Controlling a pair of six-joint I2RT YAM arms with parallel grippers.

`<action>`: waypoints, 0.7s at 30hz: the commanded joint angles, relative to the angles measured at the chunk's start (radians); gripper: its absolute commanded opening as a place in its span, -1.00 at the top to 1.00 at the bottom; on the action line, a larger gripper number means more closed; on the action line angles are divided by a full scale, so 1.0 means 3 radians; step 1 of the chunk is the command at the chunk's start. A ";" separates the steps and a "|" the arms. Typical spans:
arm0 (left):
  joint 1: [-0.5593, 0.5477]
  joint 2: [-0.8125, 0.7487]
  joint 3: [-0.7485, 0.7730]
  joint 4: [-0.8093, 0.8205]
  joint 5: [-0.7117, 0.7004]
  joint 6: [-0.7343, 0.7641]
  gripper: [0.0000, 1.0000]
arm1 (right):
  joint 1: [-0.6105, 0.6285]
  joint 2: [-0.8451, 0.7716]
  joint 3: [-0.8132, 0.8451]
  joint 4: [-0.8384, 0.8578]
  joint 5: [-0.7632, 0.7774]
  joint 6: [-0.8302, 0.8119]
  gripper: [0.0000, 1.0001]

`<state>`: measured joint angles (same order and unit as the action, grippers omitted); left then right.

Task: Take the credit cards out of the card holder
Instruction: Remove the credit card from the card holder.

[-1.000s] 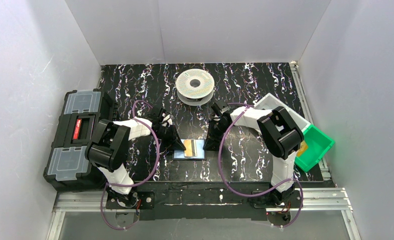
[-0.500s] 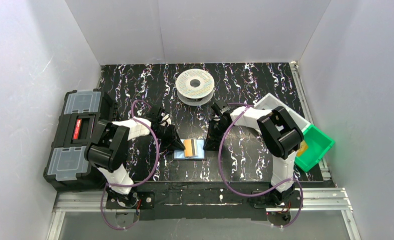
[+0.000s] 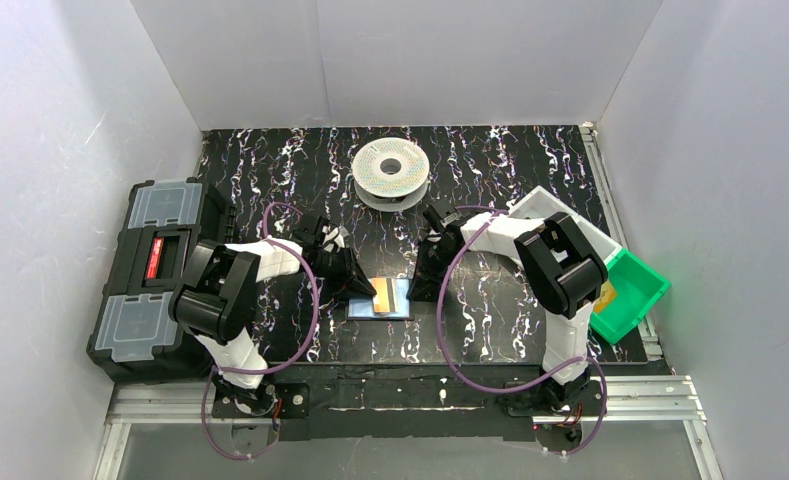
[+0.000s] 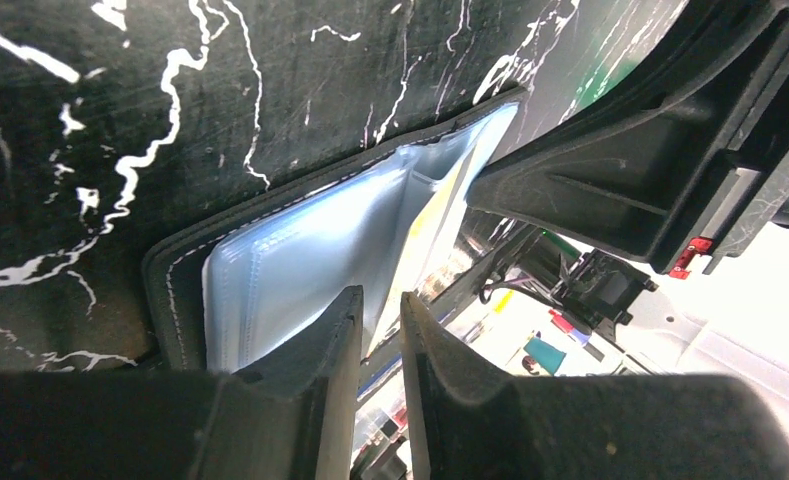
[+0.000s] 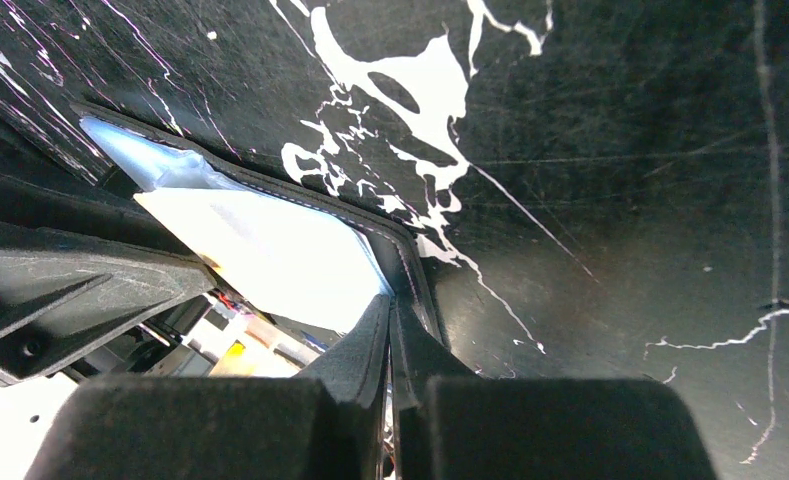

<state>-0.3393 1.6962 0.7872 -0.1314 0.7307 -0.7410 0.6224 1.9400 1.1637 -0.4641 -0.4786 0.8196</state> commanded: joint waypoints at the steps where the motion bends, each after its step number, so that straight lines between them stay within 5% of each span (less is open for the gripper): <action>1: 0.0021 -0.0010 -0.0032 0.0075 0.0156 -0.0044 0.60 | -0.0004 0.0139 0.0033 -0.0092 0.0261 -0.0063 0.87; 21: -0.0143 0.0165 -0.0007 0.0299 0.0187 -0.0201 0.60 | -0.0004 0.0147 0.0035 -0.0085 0.0245 -0.0066 0.87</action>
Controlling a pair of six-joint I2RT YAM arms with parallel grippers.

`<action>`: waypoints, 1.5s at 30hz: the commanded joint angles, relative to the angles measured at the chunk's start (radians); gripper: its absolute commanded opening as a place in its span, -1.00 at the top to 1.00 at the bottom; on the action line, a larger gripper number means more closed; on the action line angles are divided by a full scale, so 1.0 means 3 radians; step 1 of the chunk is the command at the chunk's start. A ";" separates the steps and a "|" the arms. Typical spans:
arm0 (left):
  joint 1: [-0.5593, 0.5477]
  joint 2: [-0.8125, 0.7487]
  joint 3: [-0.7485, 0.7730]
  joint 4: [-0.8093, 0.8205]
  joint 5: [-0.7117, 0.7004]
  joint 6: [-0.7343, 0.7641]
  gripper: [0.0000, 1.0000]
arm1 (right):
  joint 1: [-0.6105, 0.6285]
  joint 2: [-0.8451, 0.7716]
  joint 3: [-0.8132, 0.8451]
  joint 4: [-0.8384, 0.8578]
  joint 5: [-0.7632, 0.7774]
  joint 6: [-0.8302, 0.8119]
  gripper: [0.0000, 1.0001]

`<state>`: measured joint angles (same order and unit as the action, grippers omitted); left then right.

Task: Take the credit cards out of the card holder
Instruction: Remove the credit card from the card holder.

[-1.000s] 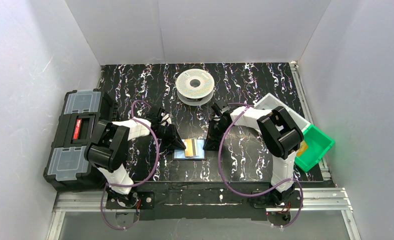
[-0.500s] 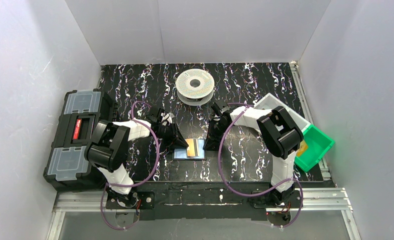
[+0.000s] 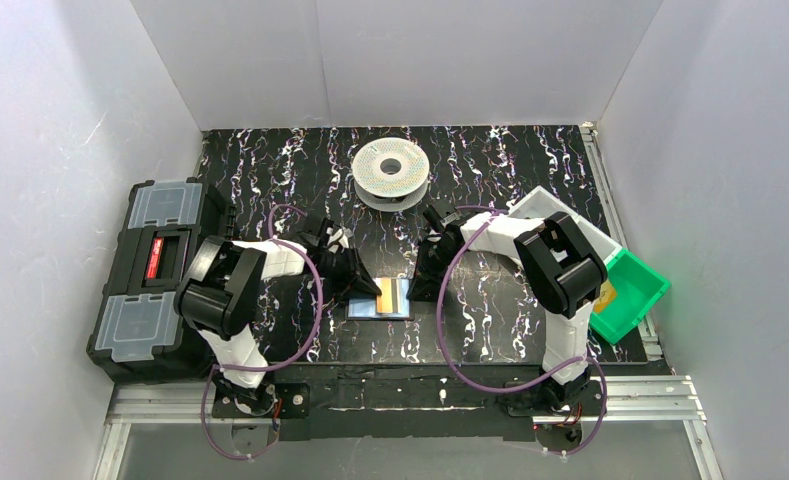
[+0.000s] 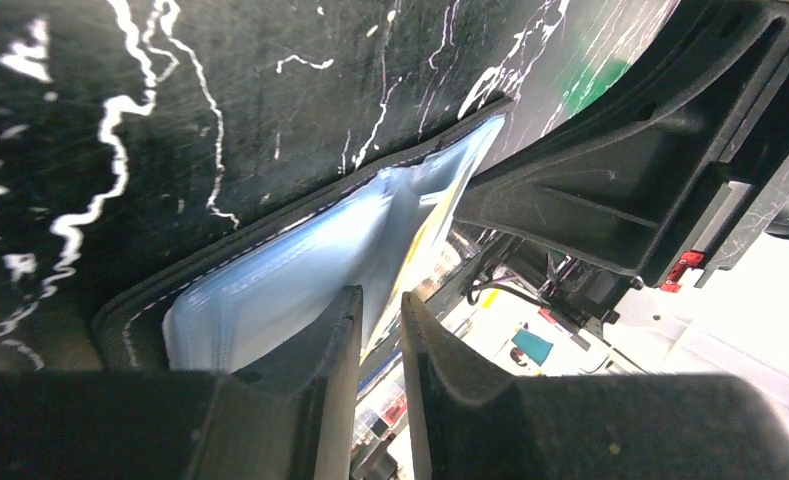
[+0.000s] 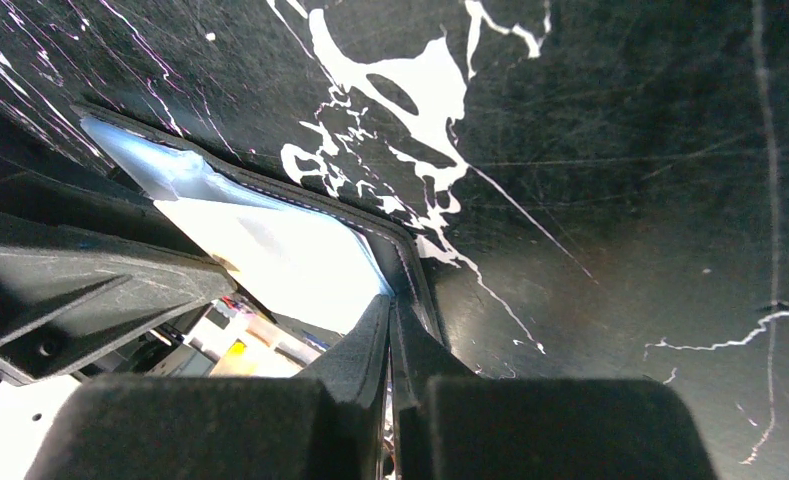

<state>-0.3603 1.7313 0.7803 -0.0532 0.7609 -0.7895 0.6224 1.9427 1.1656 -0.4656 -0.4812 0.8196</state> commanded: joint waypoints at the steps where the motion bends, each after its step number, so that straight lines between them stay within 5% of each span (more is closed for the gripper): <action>1: -0.0084 0.0056 0.0024 0.0046 0.0083 -0.0049 0.60 | -0.0004 0.0138 0.0031 -0.0079 0.0250 -0.0069 0.87; 6: -0.0114 0.0081 0.0042 0.0061 0.0078 -0.0066 0.67 | -0.0004 0.0139 0.0031 -0.0081 0.0253 -0.0068 0.87; 11: -0.0113 0.0046 0.0049 -0.0020 0.0031 -0.0043 1.00 | -0.0003 0.0140 0.0030 -0.0083 0.0254 -0.0065 0.87; 22: 0.0149 -0.0241 0.0273 -0.0986 -0.0373 0.0479 1.00 | -0.0004 0.0124 0.0005 -0.0068 0.0249 -0.0069 0.87; 45: 0.0209 -0.0766 0.0554 -0.1709 -0.0805 0.0844 1.00 | -0.0004 0.0040 0.0000 -0.0045 0.0220 -0.0086 0.85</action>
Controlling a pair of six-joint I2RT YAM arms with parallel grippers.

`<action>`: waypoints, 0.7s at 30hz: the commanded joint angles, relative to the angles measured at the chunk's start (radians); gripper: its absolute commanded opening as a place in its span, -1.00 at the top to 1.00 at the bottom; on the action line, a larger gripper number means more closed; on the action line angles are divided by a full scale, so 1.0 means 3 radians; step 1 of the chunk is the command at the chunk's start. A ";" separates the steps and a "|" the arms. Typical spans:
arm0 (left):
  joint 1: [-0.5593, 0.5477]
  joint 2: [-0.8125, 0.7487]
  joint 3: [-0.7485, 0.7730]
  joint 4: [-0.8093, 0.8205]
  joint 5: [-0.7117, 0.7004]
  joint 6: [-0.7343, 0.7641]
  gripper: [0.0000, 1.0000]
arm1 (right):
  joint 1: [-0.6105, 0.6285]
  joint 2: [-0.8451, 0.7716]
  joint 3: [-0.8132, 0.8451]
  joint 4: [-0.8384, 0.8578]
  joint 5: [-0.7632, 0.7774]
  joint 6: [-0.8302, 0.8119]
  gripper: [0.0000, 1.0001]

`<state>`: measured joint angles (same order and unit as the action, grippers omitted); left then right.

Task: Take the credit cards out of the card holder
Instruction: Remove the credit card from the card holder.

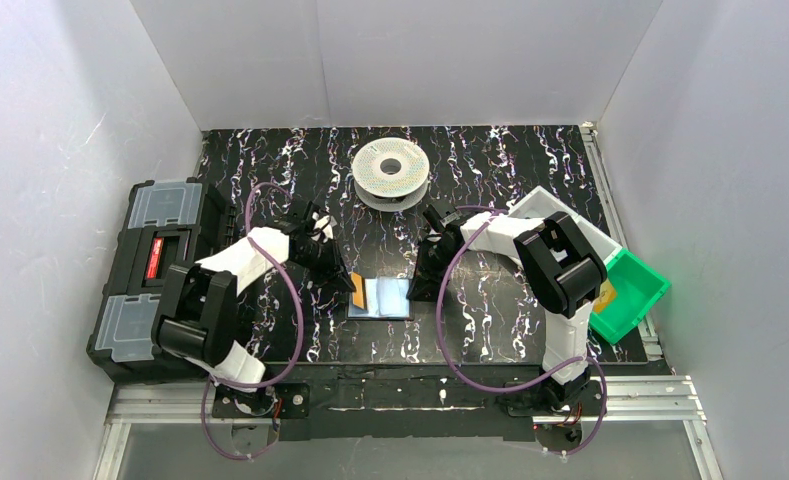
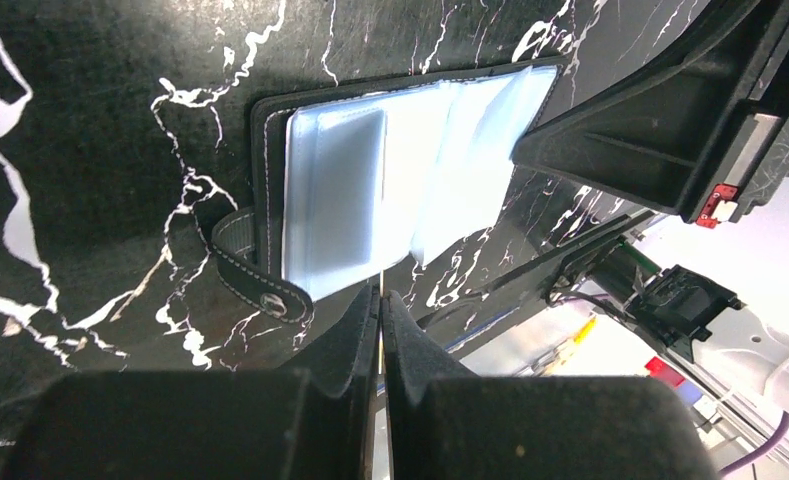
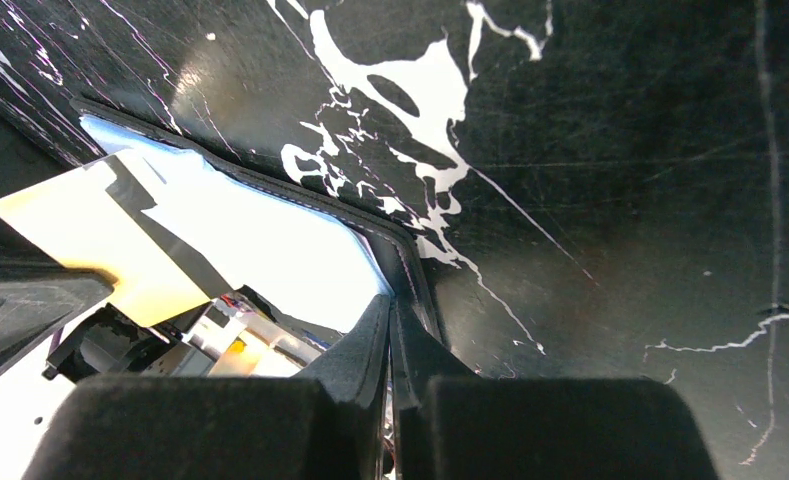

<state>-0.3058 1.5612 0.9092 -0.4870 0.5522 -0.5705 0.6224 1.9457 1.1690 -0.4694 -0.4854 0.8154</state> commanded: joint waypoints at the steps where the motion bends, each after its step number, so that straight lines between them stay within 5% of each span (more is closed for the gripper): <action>1: 0.0027 -0.0217 0.0144 -0.0287 -0.0115 0.0121 1.00 | -0.0004 -0.0018 -0.0010 -0.0030 0.0233 -0.0070 0.83; 6: 0.0026 -0.0359 0.0270 -0.0370 -0.0051 0.0129 1.00 | -0.0004 -0.0349 0.0058 -0.0030 0.0192 -0.0073 0.54; 14: 0.0027 -0.0499 0.0532 -0.0143 0.0468 -0.0207 1.00 | -0.0021 -0.1118 0.0085 0.0176 0.0168 -0.0003 -0.49; 21: 0.0023 -0.0610 0.0415 0.0957 0.1075 -0.1087 1.00 | -0.0152 -0.1638 -0.0353 0.1385 -0.0425 0.0561 -0.65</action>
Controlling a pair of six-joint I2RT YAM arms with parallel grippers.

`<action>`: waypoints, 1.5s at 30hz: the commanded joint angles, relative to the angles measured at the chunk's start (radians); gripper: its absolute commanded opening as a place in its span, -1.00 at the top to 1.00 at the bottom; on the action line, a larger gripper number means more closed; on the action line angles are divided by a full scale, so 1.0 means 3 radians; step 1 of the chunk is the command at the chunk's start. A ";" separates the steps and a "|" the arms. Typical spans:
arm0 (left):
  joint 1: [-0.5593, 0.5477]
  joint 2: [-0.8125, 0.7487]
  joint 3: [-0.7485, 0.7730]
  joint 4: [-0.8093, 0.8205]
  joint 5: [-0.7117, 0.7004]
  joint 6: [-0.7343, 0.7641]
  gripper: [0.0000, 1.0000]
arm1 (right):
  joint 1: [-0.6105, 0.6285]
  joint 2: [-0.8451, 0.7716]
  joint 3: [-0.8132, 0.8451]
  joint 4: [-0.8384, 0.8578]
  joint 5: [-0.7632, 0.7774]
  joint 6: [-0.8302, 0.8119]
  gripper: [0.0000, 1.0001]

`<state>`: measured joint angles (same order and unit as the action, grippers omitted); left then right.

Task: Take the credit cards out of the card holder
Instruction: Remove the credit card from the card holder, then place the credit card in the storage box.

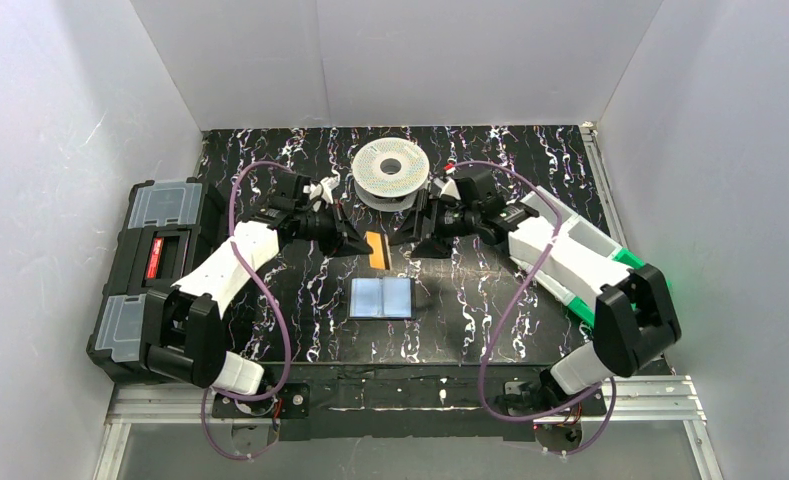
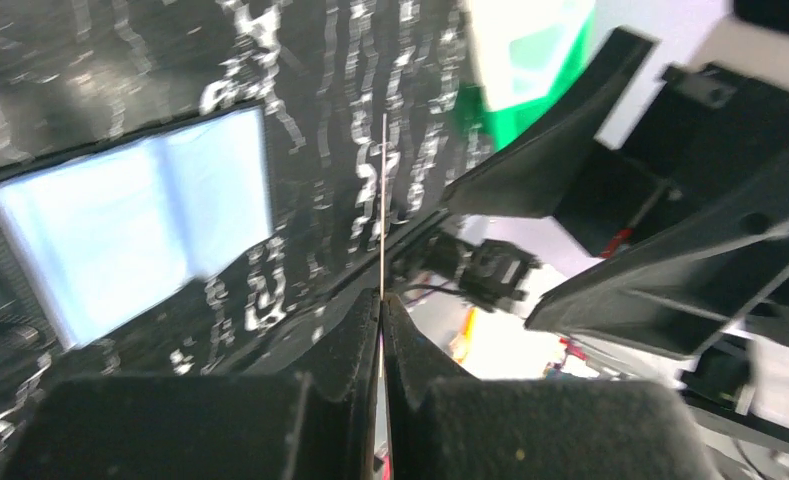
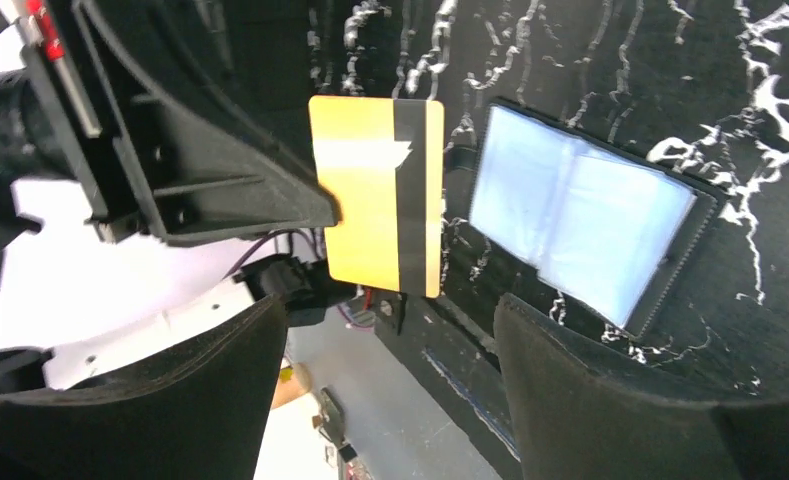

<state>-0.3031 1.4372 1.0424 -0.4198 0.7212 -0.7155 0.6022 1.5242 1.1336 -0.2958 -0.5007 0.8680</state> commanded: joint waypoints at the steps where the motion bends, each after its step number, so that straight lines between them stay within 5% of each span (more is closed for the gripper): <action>1: 0.0015 -0.0203 -0.0056 0.0908 0.0591 -0.0791 1.00 | -0.0102 -0.0284 -0.0283 0.0927 -0.0413 0.0456 -0.64; 10: 0.0016 -0.0175 -0.0207 0.1842 0.0868 -0.1441 1.00 | -0.0186 -0.0489 -0.0356 0.1243 -0.0467 0.0621 -0.50; 21: 0.0002 -0.0109 -0.0293 0.2245 0.1062 -0.1649 1.00 | -0.0186 -0.0394 -0.0399 0.1553 -0.0670 0.0862 0.30; 25: -0.0025 -0.0085 -0.0194 0.1989 0.1117 -0.1449 1.00 | -0.0184 -0.0362 -0.0364 0.1504 -0.0695 0.0843 0.97; 26: -0.0035 -0.0081 -0.0171 0.1899 0.1130 -0.1365 0.99 | -0.0187 -0.0359 -0.0355 0.1480 -0.0687 0.0825 0.97; 30: -0.0043 -0.0101 -0.0126 0.1647 0.1100 -0.1174 0.52 | -0.0187 -0.0397 -0.0340 0.1287 -0.0607 0.0689 0.97; 34: -0.0043 -0.0129 -0.0070 0.1310 0.0987 -0.0944 0.26 | -0.0185 -0.0466 -0.0298 0.0997 -0.0451 0.0477 0.97; 37: -0.0047 -0.0132 -0.0018 0.1116 0.0905 -0.0837 -0.21 | -0.0187 -0.0529 -0.0301 0.0728 -0.0318 0.0379 0.97; 45: -0.0065 -0.0159 0.0394 0.0015 0.0252 -0.0038 -0.77 | -0.0192 -0.0731 -0.0245 0.0007 0.0302 0.0040 0.97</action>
<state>-0.3145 1.4250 1.0714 -0.1837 0.9165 -0.9054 0.5446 1.3670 1.0164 -0.1619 -0.5362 0.9623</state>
